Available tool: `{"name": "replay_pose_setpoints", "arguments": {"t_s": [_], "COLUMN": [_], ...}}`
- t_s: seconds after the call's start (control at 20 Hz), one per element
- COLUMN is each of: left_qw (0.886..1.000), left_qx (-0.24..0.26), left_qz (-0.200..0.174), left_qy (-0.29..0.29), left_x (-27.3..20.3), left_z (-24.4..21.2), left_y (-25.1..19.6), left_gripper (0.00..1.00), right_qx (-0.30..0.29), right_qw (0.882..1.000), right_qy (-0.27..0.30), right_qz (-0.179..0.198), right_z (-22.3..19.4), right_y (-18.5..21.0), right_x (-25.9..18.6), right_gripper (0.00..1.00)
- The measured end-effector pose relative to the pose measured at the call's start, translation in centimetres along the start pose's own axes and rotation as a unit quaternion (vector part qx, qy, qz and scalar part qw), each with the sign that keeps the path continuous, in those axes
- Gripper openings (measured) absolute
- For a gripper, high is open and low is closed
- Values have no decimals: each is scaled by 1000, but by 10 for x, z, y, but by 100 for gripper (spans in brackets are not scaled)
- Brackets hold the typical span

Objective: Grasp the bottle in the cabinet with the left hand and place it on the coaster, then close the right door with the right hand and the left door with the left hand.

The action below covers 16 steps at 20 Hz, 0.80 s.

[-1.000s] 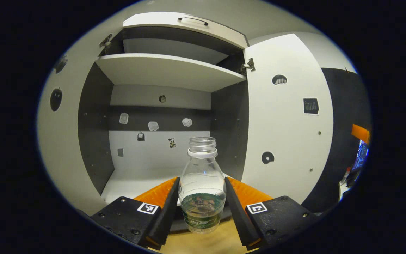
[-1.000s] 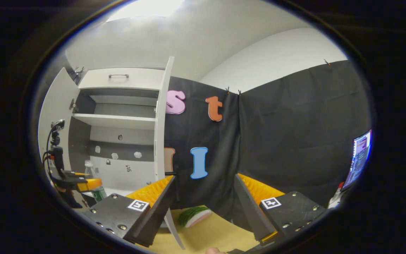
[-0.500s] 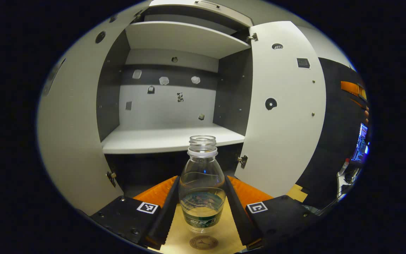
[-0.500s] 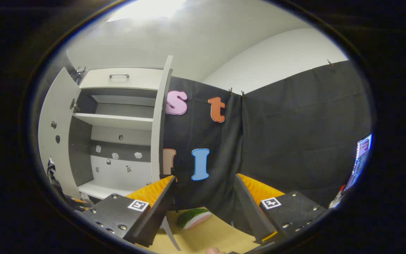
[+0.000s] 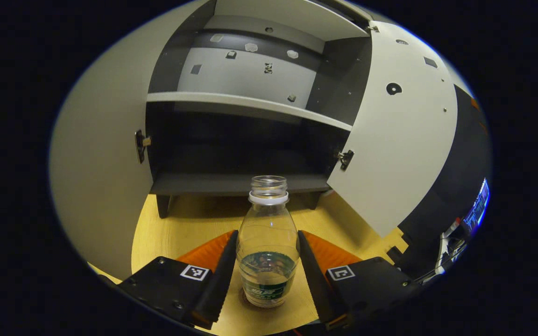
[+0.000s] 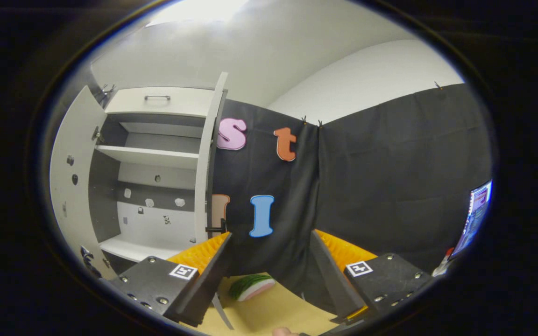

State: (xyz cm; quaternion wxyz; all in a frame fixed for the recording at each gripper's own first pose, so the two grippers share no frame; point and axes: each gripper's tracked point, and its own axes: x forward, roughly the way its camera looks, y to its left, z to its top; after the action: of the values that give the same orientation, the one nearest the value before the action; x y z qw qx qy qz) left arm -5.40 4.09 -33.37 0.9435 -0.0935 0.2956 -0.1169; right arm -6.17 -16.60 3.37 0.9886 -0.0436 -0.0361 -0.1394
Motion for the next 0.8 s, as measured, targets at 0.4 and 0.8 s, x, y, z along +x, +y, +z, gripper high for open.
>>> {"name": "replay_pose_setpoints", "arguments": {"t_s": [0.4, 0.8], "left_qw": [1000, 999], "left_qx": [4, 32], "left_qz": [10, 8], "left_qy": [8, -12], "left_x": [14, 27], "left_z": [-29, -35], "left_y": [7, 1], "left_gripper": [77, 78], "right_qx": [-5, -10], "right_qw": [1000, 999], "right_qy": [4, 15], "right_qz": [-23, -34], "right_z": [2, 0], "right_y": [-14, -21], "right_x": [-13, -22], "right_gripper": [99, 100]}}
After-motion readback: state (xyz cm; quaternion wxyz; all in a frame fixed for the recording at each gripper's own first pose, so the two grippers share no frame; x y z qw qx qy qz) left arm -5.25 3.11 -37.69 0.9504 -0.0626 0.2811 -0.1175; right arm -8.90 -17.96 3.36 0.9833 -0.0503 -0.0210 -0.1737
